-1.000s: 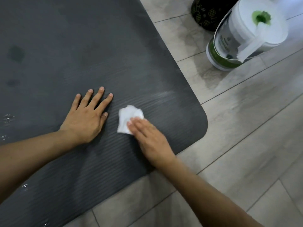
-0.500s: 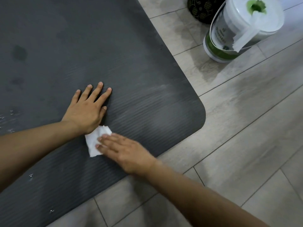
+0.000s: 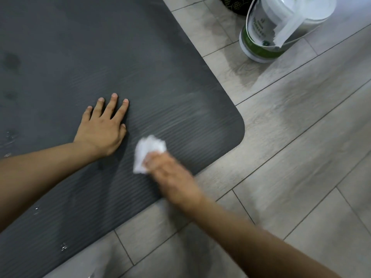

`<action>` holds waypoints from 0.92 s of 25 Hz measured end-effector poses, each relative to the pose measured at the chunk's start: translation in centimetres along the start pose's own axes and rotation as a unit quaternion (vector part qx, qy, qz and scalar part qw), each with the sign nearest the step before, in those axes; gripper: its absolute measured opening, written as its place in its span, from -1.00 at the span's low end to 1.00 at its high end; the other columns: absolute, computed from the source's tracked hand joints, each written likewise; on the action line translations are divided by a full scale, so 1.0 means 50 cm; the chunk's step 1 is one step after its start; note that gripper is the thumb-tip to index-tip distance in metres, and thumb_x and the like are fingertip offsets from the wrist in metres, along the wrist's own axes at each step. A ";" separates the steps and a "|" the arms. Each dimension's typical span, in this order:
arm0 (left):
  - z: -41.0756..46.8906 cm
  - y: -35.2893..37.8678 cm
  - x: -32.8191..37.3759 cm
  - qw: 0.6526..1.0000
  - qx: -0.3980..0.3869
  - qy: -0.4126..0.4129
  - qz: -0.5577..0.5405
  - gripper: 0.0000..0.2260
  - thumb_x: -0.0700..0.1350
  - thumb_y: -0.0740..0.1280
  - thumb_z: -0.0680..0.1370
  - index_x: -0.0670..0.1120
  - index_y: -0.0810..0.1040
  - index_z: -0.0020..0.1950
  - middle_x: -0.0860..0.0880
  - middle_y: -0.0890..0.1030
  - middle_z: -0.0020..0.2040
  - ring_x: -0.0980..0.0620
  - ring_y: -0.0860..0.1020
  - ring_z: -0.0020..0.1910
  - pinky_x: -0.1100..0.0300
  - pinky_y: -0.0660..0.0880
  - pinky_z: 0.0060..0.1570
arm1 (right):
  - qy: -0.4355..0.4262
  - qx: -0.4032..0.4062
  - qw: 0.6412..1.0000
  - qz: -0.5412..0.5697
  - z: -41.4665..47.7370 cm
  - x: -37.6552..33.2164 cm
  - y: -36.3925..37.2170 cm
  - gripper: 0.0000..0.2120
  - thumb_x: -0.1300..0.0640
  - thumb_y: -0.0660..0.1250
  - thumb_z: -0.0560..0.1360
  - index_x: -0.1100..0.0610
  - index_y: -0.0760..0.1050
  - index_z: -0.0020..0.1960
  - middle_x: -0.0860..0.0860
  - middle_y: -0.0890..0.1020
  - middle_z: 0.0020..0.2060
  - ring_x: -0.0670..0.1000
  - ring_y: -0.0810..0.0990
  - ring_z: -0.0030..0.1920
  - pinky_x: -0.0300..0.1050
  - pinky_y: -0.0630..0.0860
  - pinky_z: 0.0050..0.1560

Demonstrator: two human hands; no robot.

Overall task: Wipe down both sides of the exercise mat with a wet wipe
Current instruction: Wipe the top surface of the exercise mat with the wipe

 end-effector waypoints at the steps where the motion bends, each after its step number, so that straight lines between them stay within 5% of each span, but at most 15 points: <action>1: -0.001 -0.001 0.001 1.000 0.009 0.004 -0.002 -0.40 0.06 0.05 0.70 0.03 -0.11 0.69 -0.11 -0.07 0.69 -0.29 0.01 0.63 -0.22 0.03 0.56 | -0.072 -0.051 0.996 -0.008 -0.012 -0.065 0.030 -0.57 0.31 0.17 0.57 0.30 0.37 0.44 0.22 0.41 0.42 0.15 0.29 0.48 0.09 0.21 0.49; 4: -0.006 -0.012 0.002 0.999 0.027 0.027 -0.008 -0.41 0.03 0.12 0.69 -0.02 0.00 0.69 -0.17 0.03 0.67 -0.34 0.10 0.60 -0.25 0.13 0.53 | -0.063 -0.046 0.996 -0.050 -0.020 0.018 0.000 -0.55 0.33 0.15 0.57 0.27 0.34 0.46 0.20 0.38 0.44 0.14 0.29 0.49 0.08 0.21 0.49; 6: -0.020 -0.003 -0.003 0.999 0.024 0.036 -0.004 -0.42 0.04 0.12 0.69 -0.02 0.02 0.69 -0.17 0.05 0.67 -0.32 0.11 0.61 -0.23 0.14 0.53 | 0.089 0.047 0.993 -0.069 -0.025 0.173 -0.091 -0.58 0.29 0.13 0.59 0.27 0.37 0.44 0.21 0.42 0.42 0.16 0.35 0.45 0.17 0.32 0.41; 8: -0.037 0.000 -0.008 0.998 0.020 0.058 0.001 -0.42 0.07 0.09 0.69 -0.01 0.03 0.68 -0.17 0.07 0.67 -0.31 0.12 0.61 -0.22 0.15 0.54 | 0.276 0.102 0.951 -0.094 -0.050 0.309 -0.183 -0.58 0.27 0.11 0.62 0.21 0.35 0.47 0.17 0.38 0.45 0.14 0.30 0.48 0.19 0.32 0.40; 10: -0.049 -0.006 -0.011 0.994 0.006 0.103 0.028 -0.42 0.13 -0.01 0.66 0.02 0.03 0.68 -0.17 0.09 0.66 -0.30 0.16 0.60 -0.22 0.21 0.52 | 0.349 0.145 0.921 -0.097 -0.069 0.332 -0.207 -0.57 0.30 0.10 0.63 0.21 0.31 0.49 0.16 0.34 0.48 0.13 0.24 0.51 0.17 0.26 0.45; 12: -0.055 -0.018 -0.019 0.986 -0.027 0.152 0.062 -0.39 0.19 -0.11 0.62 0.08 -0.05 0.67 -0.14 0.07 0.67 -0.28 0.19 0.59 -0.19 0.29 0.49 | 0.303 0.147 0.939 -0.067 -0.060 0.245 -0.156 -0.56 0.33 0.12 0.62 0.23 0.29 0.50 0.17 0.33 0.48 0.13 0.22 0.52 0.16 0.22 0.48; 14: -0.069 -0.014 -0.026 0.978 -0.064 0.176 0.096 -0.40 0.22 -0.11 0.63 0.15 -0.16 0.65 -0.10 0.02 0.68 -0.24 0.17 0.60 -0.12 0.32 0.48 | 0.137 0.065 0.987 -0.048 -0.053 0.084 -0.053 -0.54 0.36 0.14 0.60 0.26 0.28 0.50 0.18 0.33 0.48 0.14 0.24 0.51 0.13 0.20 0.50; 16: -0.104 -0.004 -0.028 0.970 -0.082 0.192 0.121 -0.39 0.21 0.02 0.66 0.18 -0.22 0.62 -0.09 -0.03 0.69 -0.21 0.15 0.61 -0.07 0.33 0.49 | -0.016 -0.034 0.997 -0.074 -0.081 -0.050 0.016 -0.50 0.35 0.12 0.56 0.27 0.28 0.50 0.18 0.33 0.47 0.12 0.23 0.52 0.07 0.16 0.52; 18: -0.158 0.001 -0.051 0.975 -0.101 0.168 0.105 -0.35 0.20 0.11 0.66 0.19 -0.20 0.64 -0.08 -0.07 0.68 -0.19 0.11 0.62 -0.07 0.33 0.49 | -0.023 -0.041 0.996 -0.080 -0.093 -0.011 -0.001 -0.51 0.39 0.13 0.55 0.26 0.31 0.48 0.18 0.35 0.46 0.11 0.27 0.50 0.10 0.22 0.49; 20: -0.203 0.012 -0.085 0.981 -0.109 0.144 0.068 -0.32 0.21 0.16 0.65 0.17 -0.13 0.66 -0.08 -0.07 0.68 -0.18 0.10 0.62 -0.09 0.34 0.48 | 0.139 0.039 0.986 -0.090 -0.108 0.113 -0.076 -0.49 0.41 0.14 0.54 0.24 0.32 0.48 0.17 0.35 0.47 0.11 0.27 0.50 0.16 0.27 0.44; 23: -0.263 0.026 -0.116 0.983 -0.083 0.155 0.047 -0.29 0.33 0.11 0.59 0.17 -0.06 0.67 -0.11 0.02 0.68 -0.22 0.17 0.61 -0.13 0.32 0.49 | 0.352 0.108 0.925 -0.096 -0.156 0.241 -0.157 -0.50 0.38 0.08 0.57 0.20 0.29 0.51 0.14 0.30 0.50 0.10 0.20 0.53 0.16 0.23 0.46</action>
Point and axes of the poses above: each hand's wrist, its own z-axis towards the middle knuckle, its own y-axis out of the palm, x = y × z, the point moved 6 cm from there along z, towards the middle knuckle
